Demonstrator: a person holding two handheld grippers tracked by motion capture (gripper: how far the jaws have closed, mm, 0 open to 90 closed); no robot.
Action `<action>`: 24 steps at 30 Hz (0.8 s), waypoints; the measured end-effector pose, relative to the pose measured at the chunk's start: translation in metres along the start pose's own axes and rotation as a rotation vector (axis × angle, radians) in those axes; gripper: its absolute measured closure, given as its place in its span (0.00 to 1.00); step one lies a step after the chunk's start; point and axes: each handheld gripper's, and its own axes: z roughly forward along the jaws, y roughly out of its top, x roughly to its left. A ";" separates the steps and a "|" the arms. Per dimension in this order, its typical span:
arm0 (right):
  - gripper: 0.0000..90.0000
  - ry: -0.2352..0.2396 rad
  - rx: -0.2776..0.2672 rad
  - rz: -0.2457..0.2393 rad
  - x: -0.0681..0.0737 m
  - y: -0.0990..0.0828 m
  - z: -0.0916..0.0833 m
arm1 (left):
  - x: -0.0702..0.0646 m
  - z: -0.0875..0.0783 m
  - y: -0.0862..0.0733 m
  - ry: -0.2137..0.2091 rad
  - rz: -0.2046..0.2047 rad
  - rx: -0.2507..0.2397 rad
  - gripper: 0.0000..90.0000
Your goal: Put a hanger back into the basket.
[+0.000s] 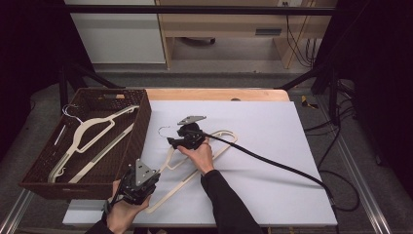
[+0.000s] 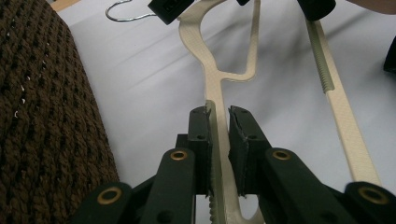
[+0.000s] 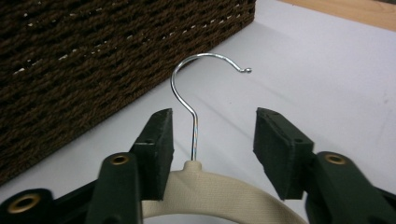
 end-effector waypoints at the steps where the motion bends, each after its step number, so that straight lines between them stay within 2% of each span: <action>1: 0.59 -0.002 -0.002 0.001 0.000 0.000 0.001 | 0.000 0.000 0.000 -0.002 -0.001 0.003 0.88; 7: 0.71 0.006 0.034 -0.005 -0.001 -0.002 0.008 | 0.000 0.001 -0.001 -0.005 0.010 0.011 0.88; 8: 0.74 0.006 0.043 -0.011 -0.001 -0.002 0.009 | -0.001 0.002 -0.001 -0.008 0.002 0.011 0.88; 10: 0.80 0.012 0.049 -0.026 0.000 -0.001 0.012 | -0.001 0.002 -0.001 -0.006 0.016 0.022 0.88; 11: 0.84 0.019 0.060 -0.015 0.001 -0.001 0.013 | -0.001 0.002 -0.001 -0.006 0.015 0.021 0.88; 13: 0.92 0.028 0.067 -0.022 0.003 0.000 0.014 | -0.001 0.003 -0.002 -0.009 0.002 0.014 0.88; 14: 0.96 0.033 0.073 -0.014 0.004 0.000 0.014 | -0.001 0.003 -0.003 -0.008 0.010 0.021 0.88; 18: 0.98 0.042 0.081 0.009 0.005 0.000 0.013 | -0.003 0.004 -0.004 -0.013 0.006 0.017 0.88; 21: 0.99 0.035 0.084 0.003 0.005 0.000 0.011 | -0.003 0.004 -0.004 -0.014 0.017 0.026 0.88; 24: 0.99 0.031 0.085 0.001 0.006 0.001 0.010 | -0.004 0.005 -0.006 -0.018 0.012 0.018 0.88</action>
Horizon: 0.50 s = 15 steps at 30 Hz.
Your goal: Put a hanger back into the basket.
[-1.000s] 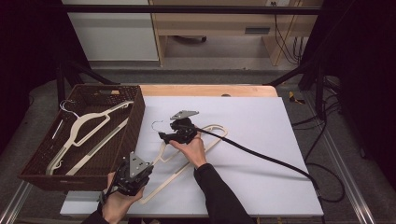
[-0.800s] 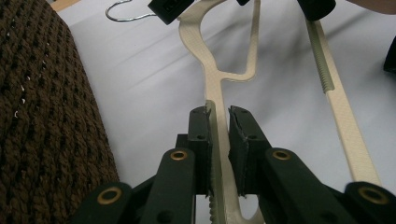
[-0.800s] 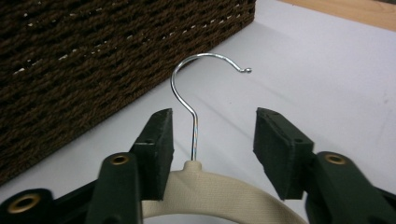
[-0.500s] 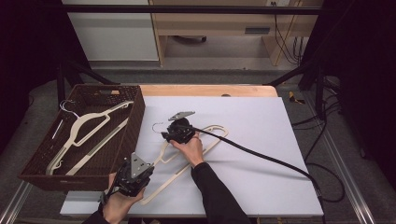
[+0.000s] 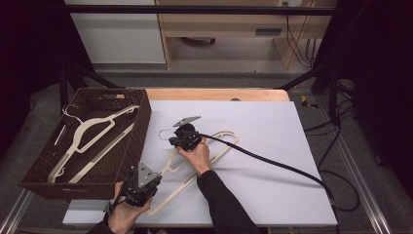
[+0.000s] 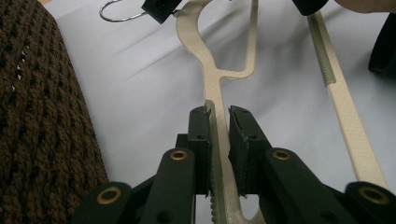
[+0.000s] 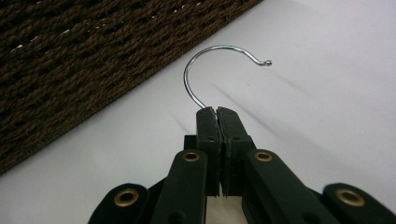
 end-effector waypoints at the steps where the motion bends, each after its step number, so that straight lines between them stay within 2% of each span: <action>1: 0.99 -0.002 -0.001 -0.005 0.000 0.000 -0.001 | 0.000 0.000 0.000 -0.010 -0.001 0.008 0.88; 5: 0.99 -0.012 -0.007 -0.022 0.002 0.000 -0.003 | 0.003 0.003 -0.002 -0.067 -0.031 0.006 0.86; 9: 0.99 -0.018 -0.023 -0.048 0.006 -0.001 -0.008 | 0.013 0.002 0.000 -0.099 -0.087 -0.025 0.71; 11: 0.99 -0.021 -0.036 -0.052 0.008 -0.001 -0.010 | 0.019 0.004 0.001 -0.131 -0.119 -0.025 0.62; 12: 0.99 -0.022 -0.040 -0.059 0.009 -0.001 -0.012 | 0.022 0.006 0.001 -0.145 -0.140 -0.039 0.59; 13: 0.99 -0.018 -0.047 -0.067 0.010 -0.001 -0.014 | 0.025 0.009 0.001 -0.160 -0.156 -0.031 0.56; 15: 0.99 -0.016 -0.055 -0.080 0.012 -0.001 -0.017 | 0.030 0.016 0.003 -0.210 -0.185 -0.028 0.52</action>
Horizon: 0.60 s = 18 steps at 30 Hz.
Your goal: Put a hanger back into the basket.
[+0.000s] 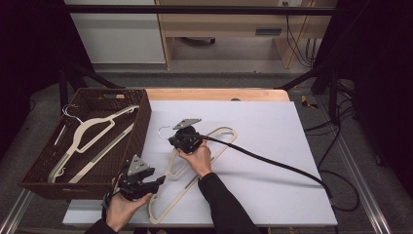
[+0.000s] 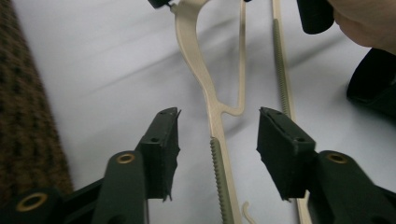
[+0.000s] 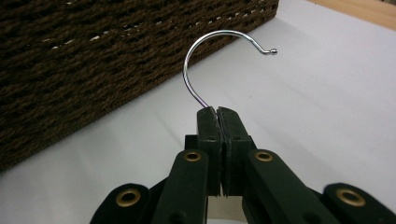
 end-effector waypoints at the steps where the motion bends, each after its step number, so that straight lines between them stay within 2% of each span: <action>1: 0.99 0.000 -0.005 -0.007 0.001 0.001 -0.002 | 0.002 0.003 0.001 -0.003 -0.006 -0.002 0.52; 3: 0.99 0.003 -0.014 -0.013 0.002 0.001 -0.005 | 0.004 0.008 0.005 -0.007 0.004 -0.003 0.50; 4: 0.99 0.003 -0.014 -0.016 0.002 0.001 -0.006 | 0.004 0.011 0.006 -0.015 -0.018 0.012 0.49; 6: 0.99 0.008 -0.023 -0.017 0.003 0.001 -0.009 | 0.007 0.018 0.011 -0.028 0.003 0.000 0.49; 9: 0.99 0.018 -0.040 -0.008 0.002 0.000 -0.013 | 0.010 0.030 0.015 -0.024 -0.008 0.026 0.52; 11: 0.99 0.017 -0.045 -0.013 0.002 0.000 -0.016 | 0.011 0.038 0.017 -0.027 0.015 0.017 0.53; 14: 0.99 0.022 -0.052 -0.020 0.003 0.000 -0.020 | 0.011 0.044 0.020 -0.063 -0.017 0.025 0.58; 18: 0.99 0.027 -0.068 -0.029 0.005 0.000 -0.027 | 0.013 0.047 0.023 -0.098 -0.049 0.000 0.67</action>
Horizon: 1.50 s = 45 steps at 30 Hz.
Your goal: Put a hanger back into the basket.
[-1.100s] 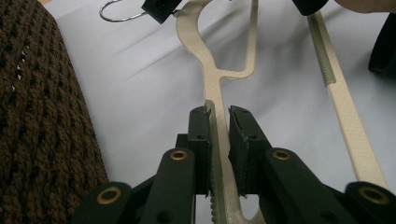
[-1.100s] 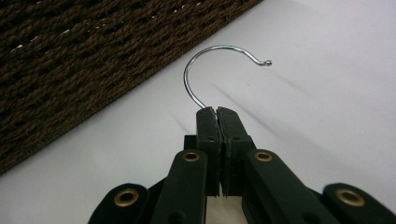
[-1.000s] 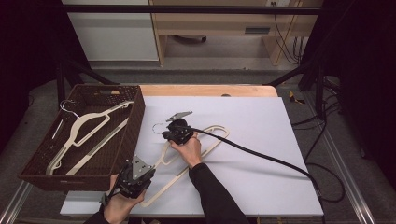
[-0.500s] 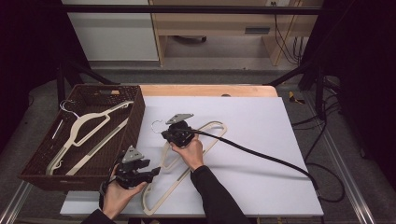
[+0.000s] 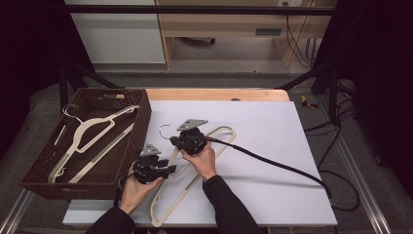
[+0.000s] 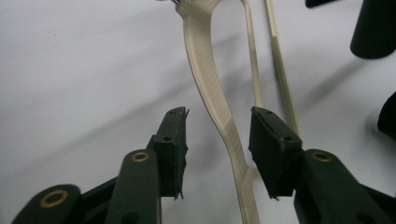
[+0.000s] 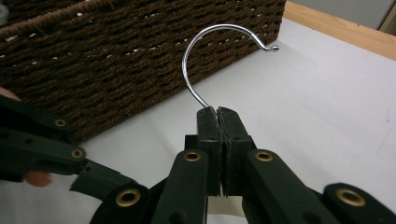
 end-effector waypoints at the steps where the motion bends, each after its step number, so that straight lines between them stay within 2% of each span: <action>1: 0.99 0.001 -0.002 -0.001 0.001 0.000 -0.002 | 0.000 0.001 0.001 -0.008 -0.007 -0.002 0.69; 6: 0.99 0.000 -0.015 -0.018 0.004 0.001 -0.011 | -0.001 0.003 0.003 -0.056 -0.035 -0.010 0.83; 14: 0.98 0.003 -0.043 -0.028 0.005 0.002 -0.028 | -0.008 -0.002 0.005 -0.076 -0.078 -0.039 0.88; 18: 0.97 -0.004 -0.065 -0.047 0.008 0.002 -0.044 | -0.013 -0.006 0.006 -0.101 -0.101 -0.065 0.92; 20: 0.92 0.004 -0.077 -0.039 0.008 0.001 -0.054 | -0.018 -0.008 0.006 -0.118 -0.108 -0.077 0.94; 23: 0.85 0.010 -0.083 -0.050 0.008 -0.002 -0.071 | -0.026 -0.010 0.007 -0.128 -0.094 -0.086 0.95; 28: 0.76 0.026 -0.102 -0.053 0.007 -0.010 -0.102 | -0.040 -0.015 0.009 -0.096 -0.048 -0.102 0.96; 31: 0.70 0.035 -0.118 -0.040 0.005 -0.017 -0.122 | -0.043 -0.018 0.010 -0.090 -0.023 -0.096 0.96; 34: 0.64 0.015 -0.123 -0.038 0.002 -0.027 -0.140 | -0.043 -0.022 0.011 -0.094 -0.011 -0.100 0.96; 38: 0.54 -0.009 -0.153 -0.002 -0.006 -0.042 -0.163 | -0.043 -0.031 0.013 -0.098 0.008 -0.112 0.96; 43: 0.41 -0.049 -0.176 0.018 -0.016 -0.062 -0.187 | -0.046 -0.044 0.017 -0.088 0.043 -0.131 0.96; 45: 0.37 -0.062 -0.181 0.031 -0.021 -0.070 -0.195 | -0.047 -0.050 0.019 -0.096 0.050 -0.139 0.96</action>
